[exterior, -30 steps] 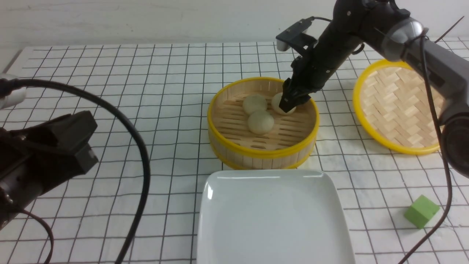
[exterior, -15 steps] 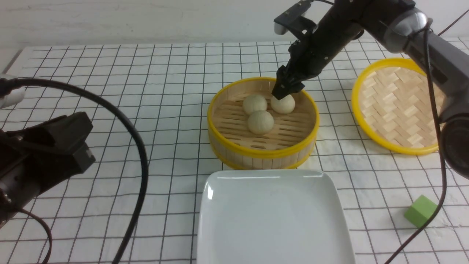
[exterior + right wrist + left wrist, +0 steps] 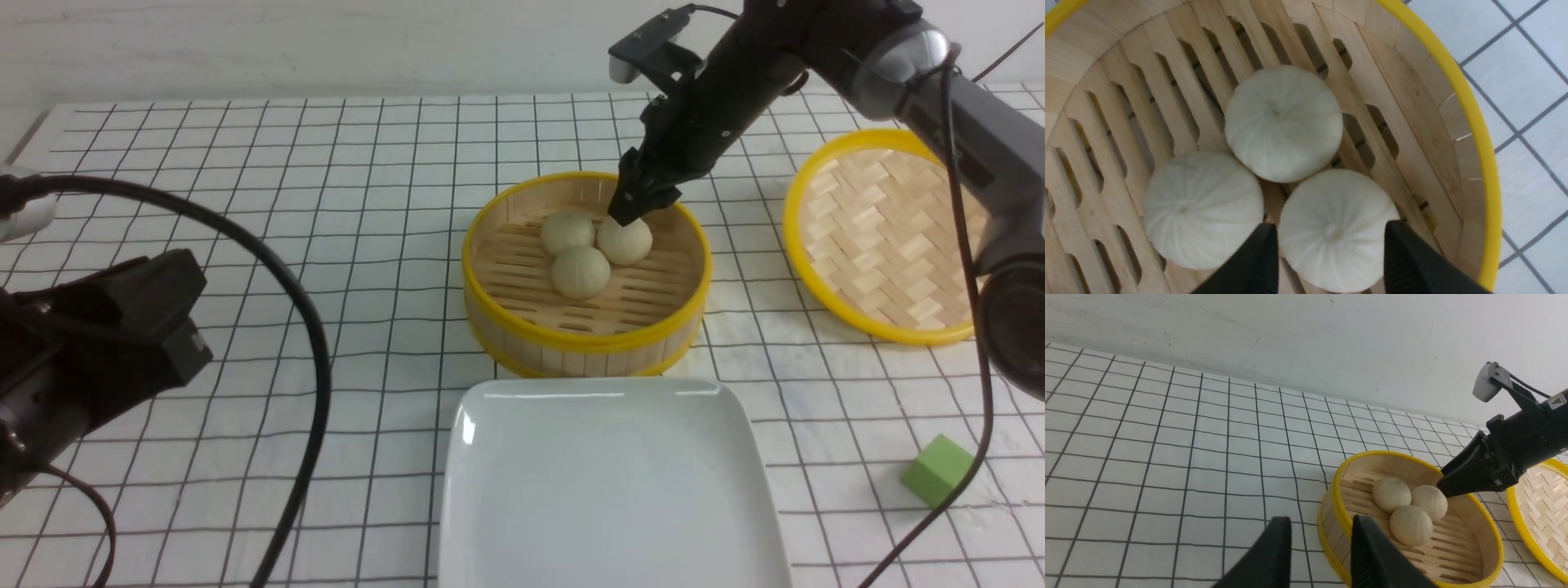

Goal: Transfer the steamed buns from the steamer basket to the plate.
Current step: Use the right arm to grab the steamed stuffed bun that is closest to it

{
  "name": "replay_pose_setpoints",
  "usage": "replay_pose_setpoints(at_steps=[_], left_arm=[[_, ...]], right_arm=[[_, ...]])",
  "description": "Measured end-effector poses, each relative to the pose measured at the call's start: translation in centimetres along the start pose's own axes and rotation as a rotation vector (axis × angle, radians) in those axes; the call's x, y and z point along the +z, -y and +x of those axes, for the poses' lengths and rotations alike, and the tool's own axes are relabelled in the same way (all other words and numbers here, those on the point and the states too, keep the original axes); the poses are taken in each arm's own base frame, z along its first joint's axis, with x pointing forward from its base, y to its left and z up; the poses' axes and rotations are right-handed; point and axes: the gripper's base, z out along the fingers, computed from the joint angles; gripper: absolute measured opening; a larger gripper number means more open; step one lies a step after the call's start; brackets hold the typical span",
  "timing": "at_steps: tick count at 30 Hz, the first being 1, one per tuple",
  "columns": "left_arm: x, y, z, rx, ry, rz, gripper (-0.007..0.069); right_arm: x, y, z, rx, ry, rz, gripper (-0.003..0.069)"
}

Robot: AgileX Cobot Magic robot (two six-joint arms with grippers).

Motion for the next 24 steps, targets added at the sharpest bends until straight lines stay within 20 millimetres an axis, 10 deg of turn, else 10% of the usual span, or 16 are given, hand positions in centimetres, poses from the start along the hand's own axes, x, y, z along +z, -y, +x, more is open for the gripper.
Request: replay_pose_setpoints(at_steps=[15,24], left_arm=[[0.0,0.0,0.0,0.001,0.000,-0.002,0.0240],[0.0,-0.1,0.0,0.008,0.001,-0.007,0.0240]], right_arm=[[3.3,0.6,1.4,0.023,-0.057,-0.030,0.0347],[2.2,0.5,0.8,-0.033,-0.034,-0.018,0.0020]])
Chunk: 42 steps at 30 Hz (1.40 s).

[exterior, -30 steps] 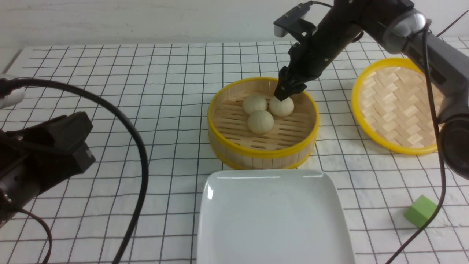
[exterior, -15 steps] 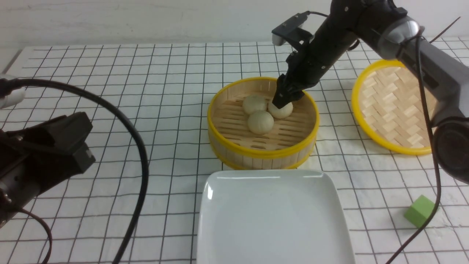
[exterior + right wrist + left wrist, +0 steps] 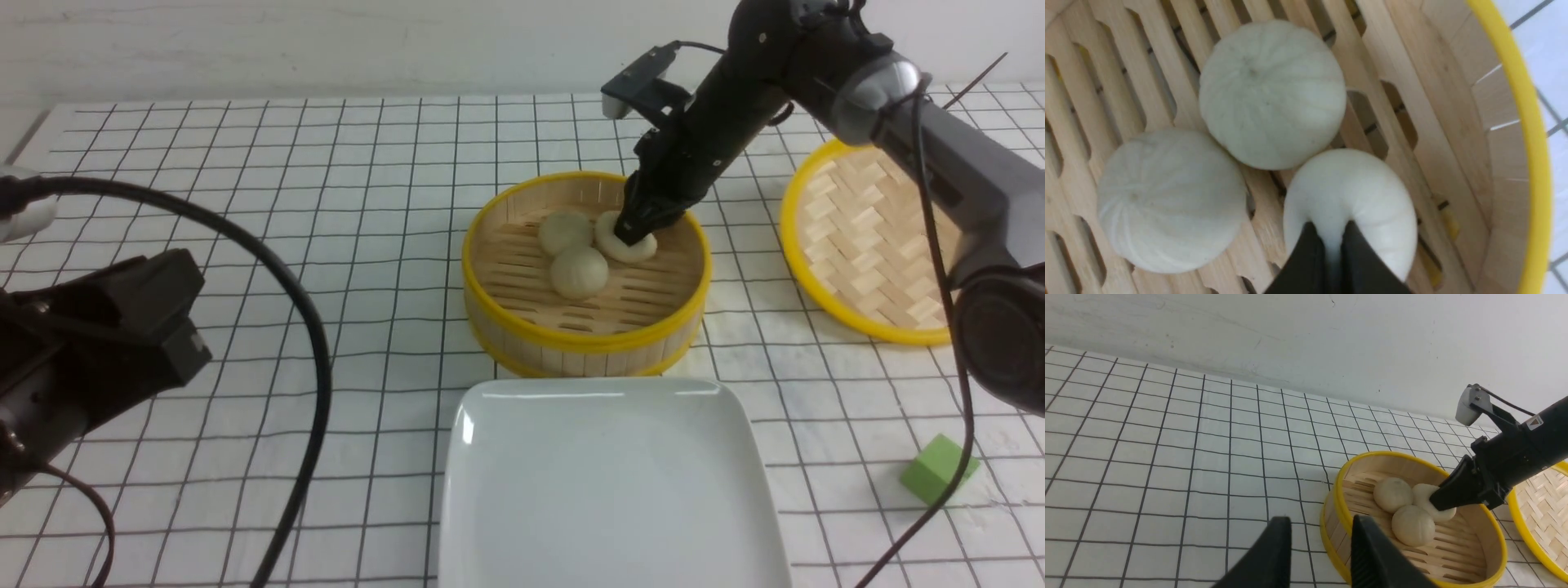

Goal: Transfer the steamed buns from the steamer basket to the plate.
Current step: Use the right arm to grab the steamed stuffed bun that is closest to it, then use the right arm to put the steamed stuffed bun into the plate

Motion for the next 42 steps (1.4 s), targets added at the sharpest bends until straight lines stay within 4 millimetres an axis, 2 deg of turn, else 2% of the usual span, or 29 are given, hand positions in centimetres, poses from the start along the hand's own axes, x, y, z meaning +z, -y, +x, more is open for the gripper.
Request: replay_pose_setpoints(at_steps=[4,6,7,8,10,11,14,18,21,23,25,27,29,31,35,36,37,39,42], left_arm=[[0.0,-0.1,0.0,0.000,-0.001,-0.013,0.0241],[0.0,-0.2,0.0,0.000,-0.001,-0.018,0.0241],[0.0,-0.2,0.0,0.000,-0.001,-0.018,0.0241],[0.0,-0.2,0.0,0.000,-0.001,-0.019,0.0241],[0.0,-0.2,0.0,0.001,-0.002,-0.024,0.0241],[0.0,-0.2,0.0,0.001,-0.002,-0.024,0.0241],[0.0,-0.4,0.0,0.006,-0.002,-0.039,0.0241],[0.0,-0.6,0.0,0.030,0.001,-0.062,0.0241],[0.0,-0.8,0.0,0.042,0.002,-0.083,0.0241],[0.0,-0.8,0.0,0.045,0.002,-0.091,0.0241],[0.0,-0.9,0.0,0.046,0.002,-0.102,0.0241],[-0.1,-1.0,0.0,0.046,0.001,-0.108,0.0241],[-0.1,-1.0,0.0,0.046,0.001,-0.111,0.0241],[-0.1,-1.0,0.0,0.047,0.001,-0.113,0.0241],[-0.1,-1.1,0.0,0.047,0.001,-0.116,0.0241],[-0.1,-1.1,0.0,0.047,0.001,-0.116,0.0241],[-0.1,-1.1,0.0,0.047,0.001,-0.116,0.0241],[-0.1,-1.1,0.0,0.048,0.001,-0.116,0.0241],[-0.1,-1.1,0.0,0.048,0.001,-0.116,0.0241]], right_arm=[[-2.5,-0.4,-1.2,-0.024,0.043,0.025,0.0021],[-5.3,-0.8,-2.5,-0.027,0.107,0.060,0.0021],[-5.4,-0.8,-2.5,-0.024,0.110,0.061,0.0021],[-7.3,-1.3,-3.2,-0.011,0.147,0.082,0.0021],[-9.8,-1.9,-3.8,0.025,0.188,0.100,0.0021],[-10.3,-2.1,-3.9,0.028,0.195,0.103,0.0021],[-14.7,-3.5,-4.6,0.130,0.269,0.122,0.0021],[-18.1,-5.1,-4.4,0.260,0.305,0.112,0.0021],[-19.7,-6.6,-3.1,0.340,0.268,0.083,0.0021],[-19.3,-7.5,-1.8,0.366,0.208,0.056,0.0021],[-18.5,-10.0,0.5,0.358,0.108,0.008,0.0021],[-16.3,-12.4,2.8,0.323,-0.006,-0.059,0.0021],[-13.3,-14.3,5.1,0.301,-0.095,-0.121,0.0021],[-10.5,-15.5,6.8,0.307,-0.126,-0.145,0.0022],[-5.7,-15.9,10.7,0.365,-0.186,-0.121,0.0022],[-5.5,-15.9,10.9,0.368,-0.189,-0.119,0.0022],[-4.4,-15.8,12.0,0.369,-0.195,-0.100,0.0022],[-3.7,-15.7,12.8,0.361,-0.192,-0.083,0.0024],[-3.5,-15.4,12.6,0.329,-0.139,-0.052,0.0024]])
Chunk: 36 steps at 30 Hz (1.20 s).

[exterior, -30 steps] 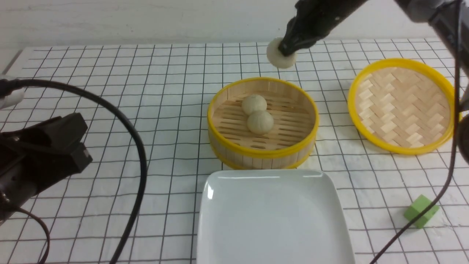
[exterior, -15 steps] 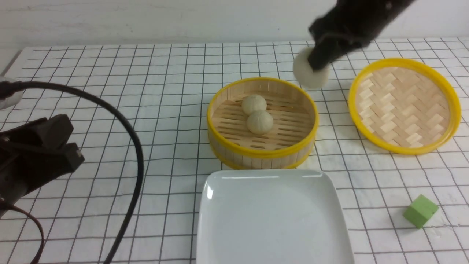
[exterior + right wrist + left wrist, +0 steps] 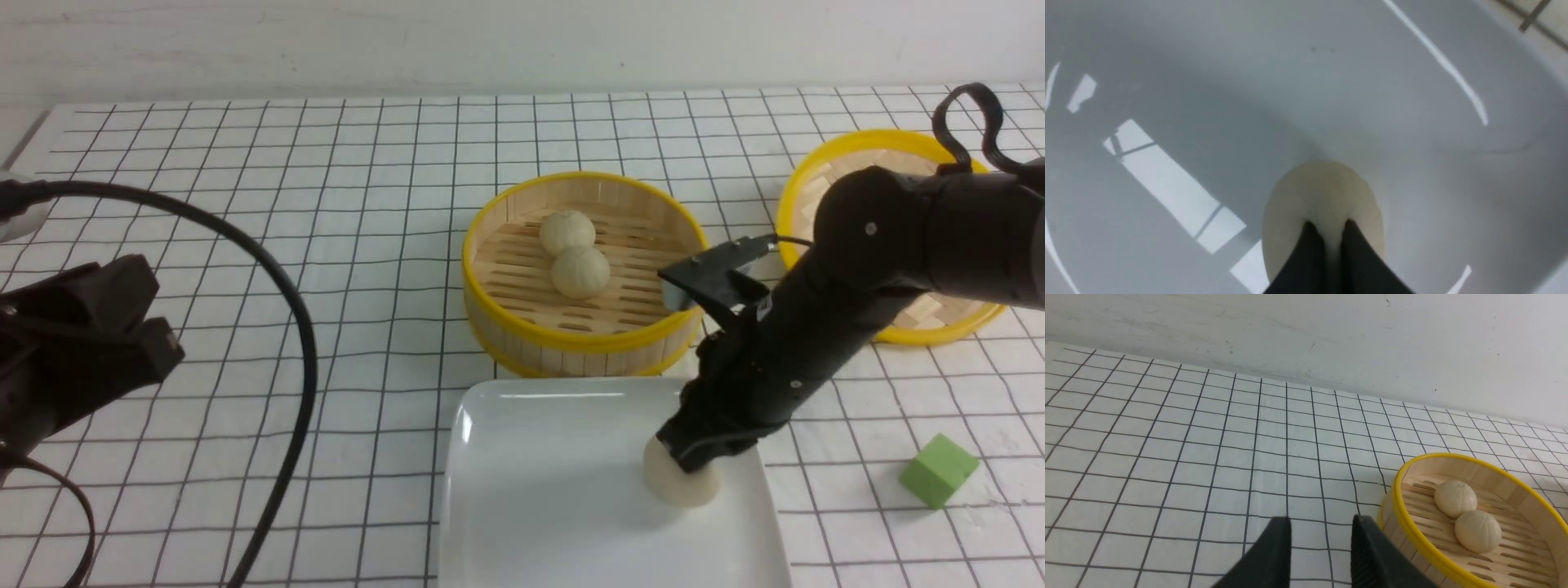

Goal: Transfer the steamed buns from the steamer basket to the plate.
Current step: Use the right arm to put the steamed stuffed bun into the plate, then use the left arm to grab the steamed stuffed bun that is closest to it

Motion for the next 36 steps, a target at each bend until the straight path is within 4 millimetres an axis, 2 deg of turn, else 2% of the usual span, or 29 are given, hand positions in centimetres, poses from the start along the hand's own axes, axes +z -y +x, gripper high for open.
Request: replay_pose_setpoints(at_steps=[12,16,20,21,23,24,28,30,33,36], left_arm=[[0.0,0.0,0.0,0.004,0.001,0.000,0.0241],[0.0,0.0,0.0,0.004,0.001,0.000,0.0241],[0.0,0.0,0.0,0.004,0.001,-0.001,0.0241],[0.0,0.0,0.0,0.004,0.001,-0.001,0.0241],[0.0,0.0,0.0,0.004,0.001,-0.001,0.0242],[0.0,0.0,0.0,0.004,0.001,-0.001,0.0242],[0.0,0.0,0.0,0.004,0.001,-0.001,0.0242],[0.0,0.0,0.0,0.004,0.001,-0.001,0.0242],[0.0,0.0,0.0,0.004,0.001,-0.001,0.0242],[0.0,0.0,0.0,0.004,0.001,-0.001,0.0242]], right_arm=[[0.0,0.3,-0.5,-0.047,0.051,0.035,0.0024],[0.0,0.4,-0.4,-0.064,0.044,0.048,0.0048],[0.0,0.5,-0.5,-0.077,0.050,0.062,0.0140],[-0.1,0.6,-0.6,-0.081,0.064,0.072,0.0232],[-0.2,0.7,-0.7,-0.083,0.080,0.079,0.0302],[-0.4,0.7,-1.0,-0.086,0.105,0.089,0.0395],[-1.4,0.5,-1.5,-0.092,0.175,0.112,0.0556],[-2.3,0.4,-1.8,-0.100,0.217,0.122,0.0587],[-4.0,-0.1,-2.4,-0.116,0.281,0.134,0.0589],[-8.7,-1.2,-3.3,-0.175,0.422,0.174,0.0545]])
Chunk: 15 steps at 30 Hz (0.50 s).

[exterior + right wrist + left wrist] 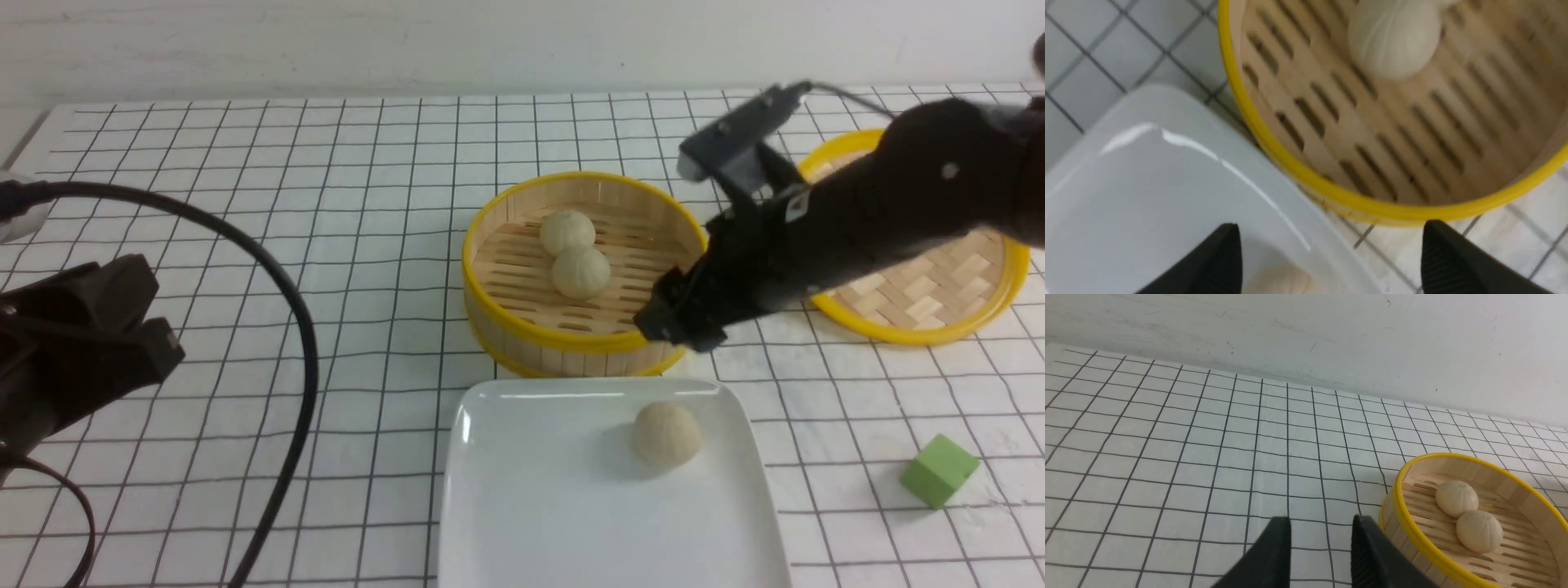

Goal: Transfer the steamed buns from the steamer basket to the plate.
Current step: Use the left arm to grab the steamed stuffed bun that is closest to it

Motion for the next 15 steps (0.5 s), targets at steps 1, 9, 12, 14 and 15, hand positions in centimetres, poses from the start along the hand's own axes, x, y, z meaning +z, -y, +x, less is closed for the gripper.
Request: replay_pose_setpoints(at_steps=[1,9,12,14,15], left_arm=[[0.0,0.0,0.0,0.000,0.000,0.000,0.0242],[0.0,0.0,0.0,0.000,0.000,0.000,0.0242],[0.2,0.1,0.1,0.026,-0.004,0.002,0.0242],[0.7,0.3,0.3,0.055,-0.020,0.019,0.0242],[1.0,0.5,0.4,0.065,-0.032,0.033,0.0242]], right_arm=[[-0.8,0.0,-0.4,-0.010,0.024,0.007,0.0535],[-12.1,-0.9,-2.0,-0.063,0.234,0.134,0.0497],[-16.3,-1.3,-1.1,-0.049,0.259,0.187,0.0497],[-18.5,-1.5,-0.3,-0.039,0.258,0.220,0.0497],[-19.2,-1.5,-0.1,-0.037,0.259,0.233,0.0497]])
